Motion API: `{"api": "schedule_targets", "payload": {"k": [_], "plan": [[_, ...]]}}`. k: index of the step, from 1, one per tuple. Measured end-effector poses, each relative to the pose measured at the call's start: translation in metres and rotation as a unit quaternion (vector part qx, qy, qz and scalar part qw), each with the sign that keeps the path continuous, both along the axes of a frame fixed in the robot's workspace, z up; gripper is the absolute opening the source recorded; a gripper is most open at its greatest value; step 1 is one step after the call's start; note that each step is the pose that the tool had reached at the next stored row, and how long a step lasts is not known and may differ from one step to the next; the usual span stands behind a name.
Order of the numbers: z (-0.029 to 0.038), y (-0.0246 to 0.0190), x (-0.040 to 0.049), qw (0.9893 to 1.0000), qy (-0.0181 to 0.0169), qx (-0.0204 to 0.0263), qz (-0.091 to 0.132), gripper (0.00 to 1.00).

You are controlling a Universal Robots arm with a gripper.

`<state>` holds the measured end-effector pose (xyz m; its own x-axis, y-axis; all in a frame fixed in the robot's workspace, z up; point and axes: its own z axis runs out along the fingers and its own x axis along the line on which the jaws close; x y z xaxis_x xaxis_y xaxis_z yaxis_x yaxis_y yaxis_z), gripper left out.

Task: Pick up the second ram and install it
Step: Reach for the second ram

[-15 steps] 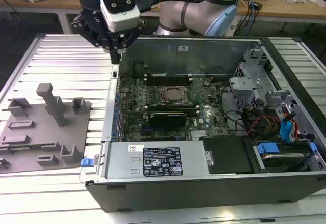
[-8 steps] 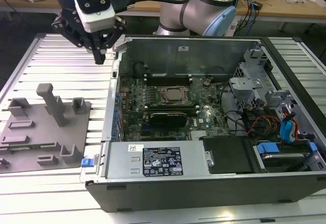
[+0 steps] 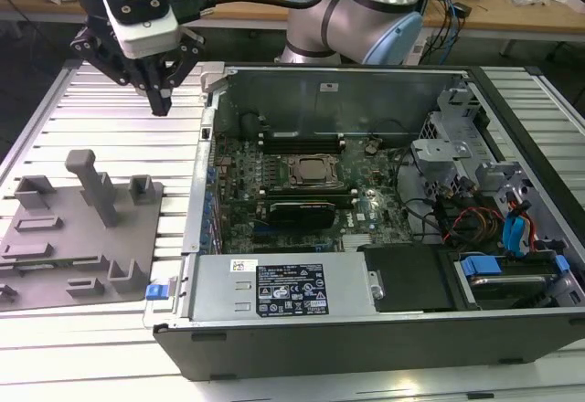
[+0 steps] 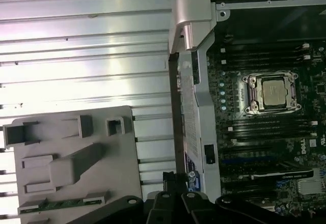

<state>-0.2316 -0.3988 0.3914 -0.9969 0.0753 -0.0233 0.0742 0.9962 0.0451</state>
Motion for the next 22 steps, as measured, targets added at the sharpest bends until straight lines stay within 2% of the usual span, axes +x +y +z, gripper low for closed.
{"api": "schedule_targets", "payload": {"k": [2, 3, 11, 15, 19, 21, 22], "plan": [[-0.0001, 0.0000, -0.0058, 1.0000, 0.0000, 0.0000, 0.000, 0.11], [-0.0003, 0.0000, -0.0115, 1.0000, 0.0000, 0.0000, 0.000, 0.11], [-0.0007, 0.0000, -0.0264, 1.0000, 0.0000, 0.0000, 0.000, 0.11], [-0.0012, 0.0000, -0.0408, 1.0000, 0.0000, 0.0000, 0.000, 0.11], [-0.0015, 0.0000, -0.0499, 1.0000, 0.0000, 0.0000, 0.000, 0.11], [-0.0017, 0.0000, -0.0614, 1.0000, 0.0000, 0.0000, 0.000, 0.11], [-0.0017, 0.0000, -0.0640, 1.0000, 0.0000, 0.0000, 0.000, 0.11]]}}
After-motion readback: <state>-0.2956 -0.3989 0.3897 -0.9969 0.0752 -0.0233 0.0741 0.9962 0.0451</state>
